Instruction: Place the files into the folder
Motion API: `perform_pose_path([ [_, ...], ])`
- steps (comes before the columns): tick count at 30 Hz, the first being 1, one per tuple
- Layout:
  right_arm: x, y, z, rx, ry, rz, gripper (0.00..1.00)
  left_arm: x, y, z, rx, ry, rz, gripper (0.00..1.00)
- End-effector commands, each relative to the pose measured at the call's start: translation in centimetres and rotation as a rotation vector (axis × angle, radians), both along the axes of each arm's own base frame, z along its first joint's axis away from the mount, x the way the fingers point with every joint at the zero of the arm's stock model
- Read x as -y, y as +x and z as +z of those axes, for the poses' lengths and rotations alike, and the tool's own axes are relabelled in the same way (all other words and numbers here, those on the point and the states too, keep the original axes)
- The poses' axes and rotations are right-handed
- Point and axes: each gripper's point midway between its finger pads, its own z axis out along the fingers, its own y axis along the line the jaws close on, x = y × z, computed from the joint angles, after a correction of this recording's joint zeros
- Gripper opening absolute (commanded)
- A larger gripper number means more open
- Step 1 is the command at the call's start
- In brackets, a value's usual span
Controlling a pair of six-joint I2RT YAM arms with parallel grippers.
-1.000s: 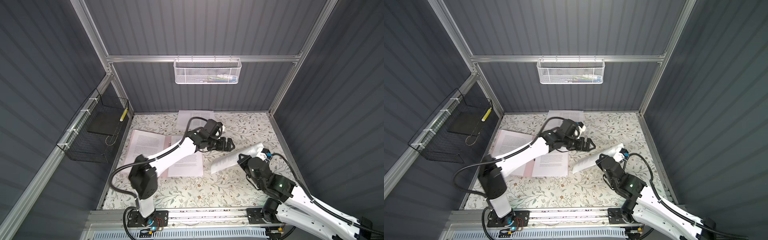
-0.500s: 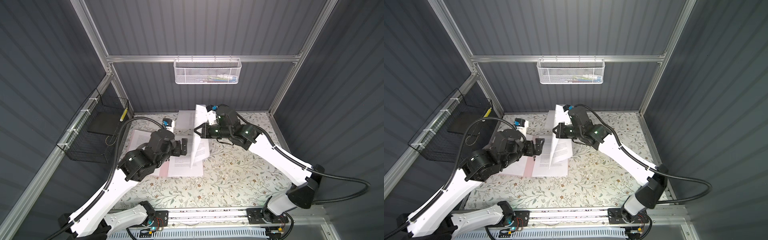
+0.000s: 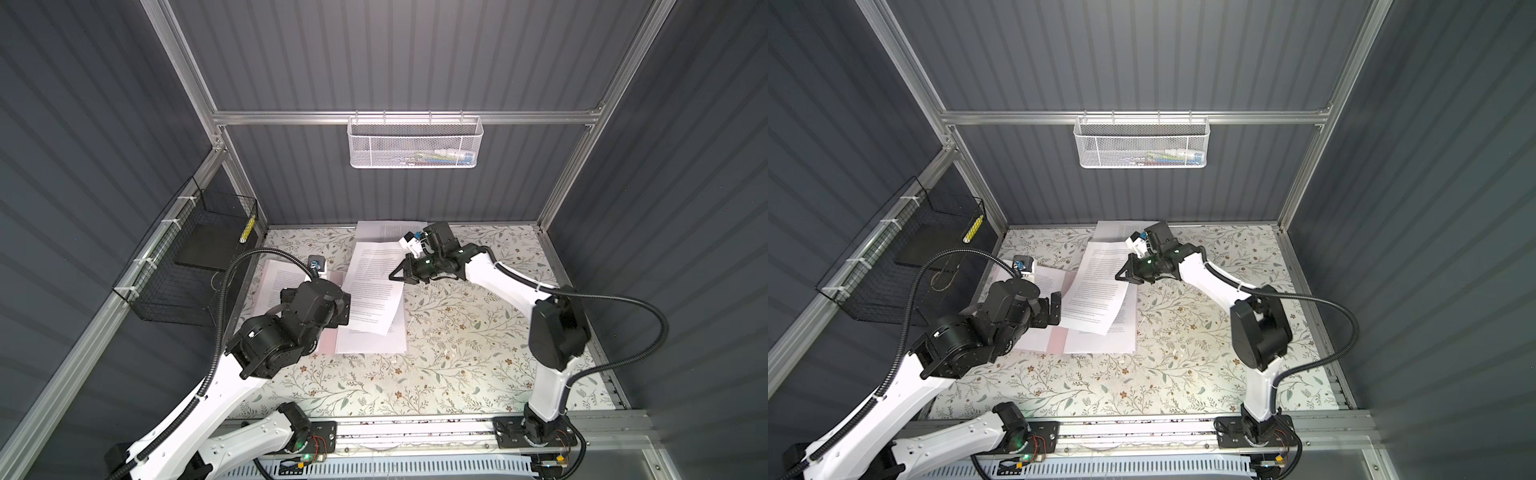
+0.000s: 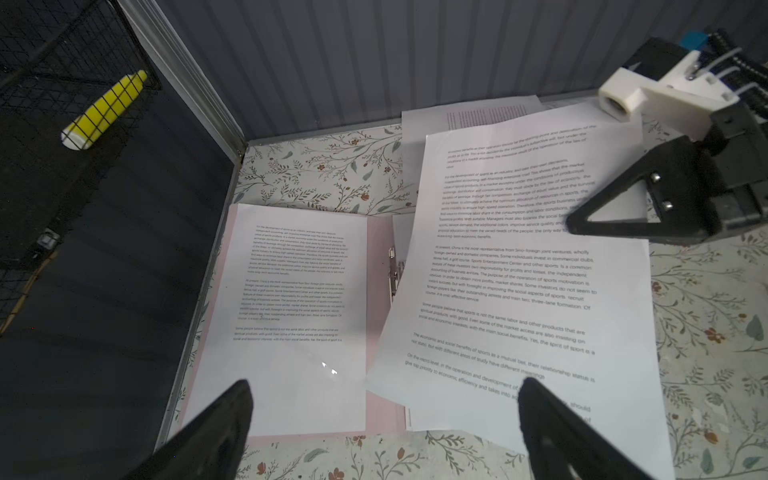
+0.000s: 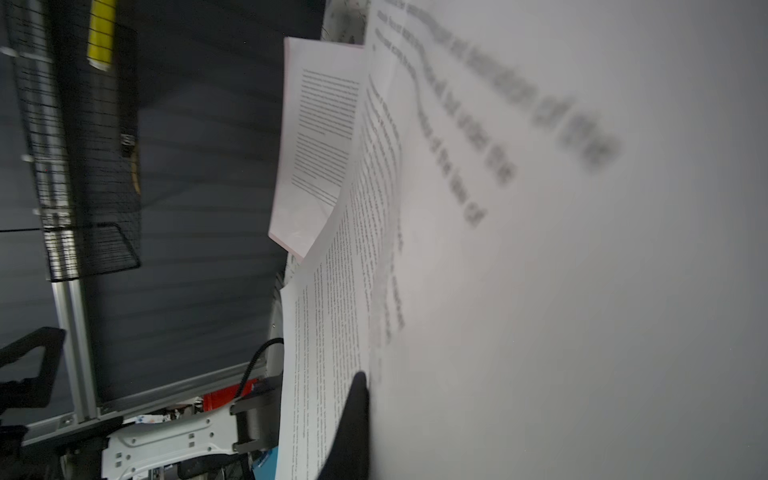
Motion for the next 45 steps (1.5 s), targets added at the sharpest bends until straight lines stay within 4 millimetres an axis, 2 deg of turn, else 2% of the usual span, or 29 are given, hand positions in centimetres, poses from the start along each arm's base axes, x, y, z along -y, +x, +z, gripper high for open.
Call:
perform_pose_path([
  [1,1.0,-1.3,-3.5,0.025,-0.136,0.152,0.0,-0.6,-0.1,0.0,0.018,0.02,0.016,1.0],
  [6,1.9,-1.0,-6.6,0.008,-0.212,0.225,0.0,-1.4,-0.6,-1.4,-0.037,0.068,0.032,1.0],
  [10,2.1,-0.2,-8.1,-0.018,-0.215,0.223,0.0,-1.4,-1.0,-1.8,-0.024,0.029,0.019,1.0],
  [13,1.4,0.4,-8.6,-0.051,-0.197,0.187,0.0,-1.4,-1.1,-2.5,-0.039,0.031,0.026,1.0],
  [19,-0.9,1.2,-8.8,-0.087,-0.125,0.16,0.0,-1.2,-1.1,-4.2,-0.079,0.054,0.024,1.0],
  [26,-2.1,1.6,-8.6,-0.092,-0.089,0.178,0.0,-0.6,-0.8,-5.2,-0.089,0.05,0.018,1.0],
  [45,-2.6,1.1,-10.3,-0.134,-0.105,0.242,0.0,-0.1,-0.7,-6.2,-0.106,0.036,0.008,1.0],
])
